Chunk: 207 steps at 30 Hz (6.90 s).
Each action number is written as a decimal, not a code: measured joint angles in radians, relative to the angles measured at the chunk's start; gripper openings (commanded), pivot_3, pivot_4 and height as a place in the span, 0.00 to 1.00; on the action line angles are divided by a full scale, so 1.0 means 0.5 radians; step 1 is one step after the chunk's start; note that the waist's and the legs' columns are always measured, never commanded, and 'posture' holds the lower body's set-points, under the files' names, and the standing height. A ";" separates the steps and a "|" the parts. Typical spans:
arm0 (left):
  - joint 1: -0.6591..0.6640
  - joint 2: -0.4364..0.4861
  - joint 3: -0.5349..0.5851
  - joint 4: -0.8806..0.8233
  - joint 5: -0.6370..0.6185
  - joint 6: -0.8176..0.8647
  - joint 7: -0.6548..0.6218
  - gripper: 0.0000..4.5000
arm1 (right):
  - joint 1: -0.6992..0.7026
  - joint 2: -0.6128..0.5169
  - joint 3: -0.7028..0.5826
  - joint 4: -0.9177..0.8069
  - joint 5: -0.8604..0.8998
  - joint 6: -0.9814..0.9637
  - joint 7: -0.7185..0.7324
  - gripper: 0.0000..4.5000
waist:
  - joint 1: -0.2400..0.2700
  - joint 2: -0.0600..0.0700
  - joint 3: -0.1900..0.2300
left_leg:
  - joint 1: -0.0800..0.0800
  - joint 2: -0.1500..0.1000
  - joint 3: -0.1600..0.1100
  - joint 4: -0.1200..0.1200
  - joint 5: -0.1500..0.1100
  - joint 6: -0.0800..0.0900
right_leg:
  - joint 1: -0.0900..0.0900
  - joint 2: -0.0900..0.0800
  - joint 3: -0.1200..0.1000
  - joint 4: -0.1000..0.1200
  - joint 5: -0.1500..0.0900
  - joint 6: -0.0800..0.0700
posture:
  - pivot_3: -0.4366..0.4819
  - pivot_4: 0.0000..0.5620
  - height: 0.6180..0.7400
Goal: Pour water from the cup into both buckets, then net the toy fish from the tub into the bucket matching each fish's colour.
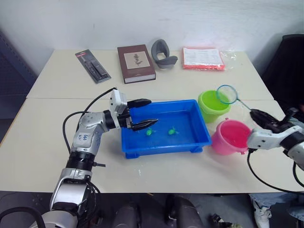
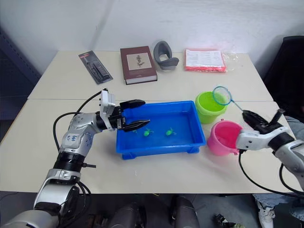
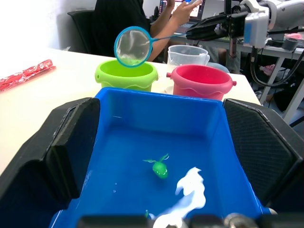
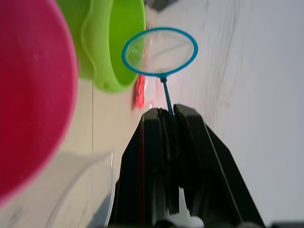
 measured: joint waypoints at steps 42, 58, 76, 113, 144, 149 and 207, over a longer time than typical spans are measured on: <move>0.510 0.662 0.150 -0.308 -0.014 0.041 -0.317 0.99 | -0.594 0.539 0.774 -0.890 1.145 1.837 1.364 0.00 | -0.026 0.003 0.001 | -0.004 -0.001 -0.012 0.005 0.000 0.002 | 0.000 -0.003 -0.007 0.002 0.000 -0.002 | 0.48 0.27 1.00; 0.430 0.439 0.196 -0.497 -0.199 0.390 -0.035 0.99 | -0.129 1.049 -0.116 -1.531 2.067 2.491 1.038 0.00 | 0.001 0.003 0.001 | -0.003 -0.002 -0.012 0.004 -0.001 0.002 | 0.001 -0.002 -0.005 0.003 0.000 -0.002 | 0.48 0.27 1.00; 0.154 0.041 0.045 -0.306 -0.101 0.249 0.154 0.99 | -0.120 0.599 -0.345 -0.651 1.262 1.393 0.710 0.00 | -0.005 0.003 0.000 | 0.001 -0.002 0.003 0.000 0.000 0.001 | 0.000 0.001 -0.002 0.002 0.001 -0.001 | 0.48 0.27 1.00; 0.079 0.004 -0.002 -0.210 -0.039 -0.001 0.078 0.99 | -0.136 0.200 0.080 -0.163 0.416 0.232 0.222 0.00 | -0.005 0.004 0.000 | 0.000 0.003 -0.005 0.001 0.002 -0.001 | 0.001 0.003 0.000 0.000 0.001 -0.001 | 0.48 0.27 1.00; 0.351 0.870 0.097 -0.088 -0.019 0.020 -0.630 0.99 | -1.037 0.473 1.184 -0.815 1.327 1.888 1.724 0.00 | -0.043 0.004 0.001 | -0.004 0.000 -0.011 0.003 0.000 0.001 | 0.000 -0.001 -0.010 0.001 0.000 -0.004 | 0.48 0.27 1.00; 0.379 0.870 0.105 -0.117 -0.019 0.020 -0.610 0.99 | -1.023 0.556 1.119 -0.805 1.510 1.967 1.813 0.00 | -0.044 0.004 0.001 | -0.004 -0.001 -0.011 0.003 0.000 0.001 | 0.000 -0.002 -0.010 0.001 0.001 -0.003 | 0.48 0.27 1.00; -0.151 0.022 -0.002 0.082 0.028 0.085 0.046 0.99 | -0.142 -0.006 0.082 -0.015 0.061 0.052 0.219 0.00 | -0.003 0.003 0.001 | -0.001 0.000 0.003 0.001 0.002 -0.001 | 0.000 0.000 -0.002 0.001 0.003 -0.001 | 0.48 0.27 1.00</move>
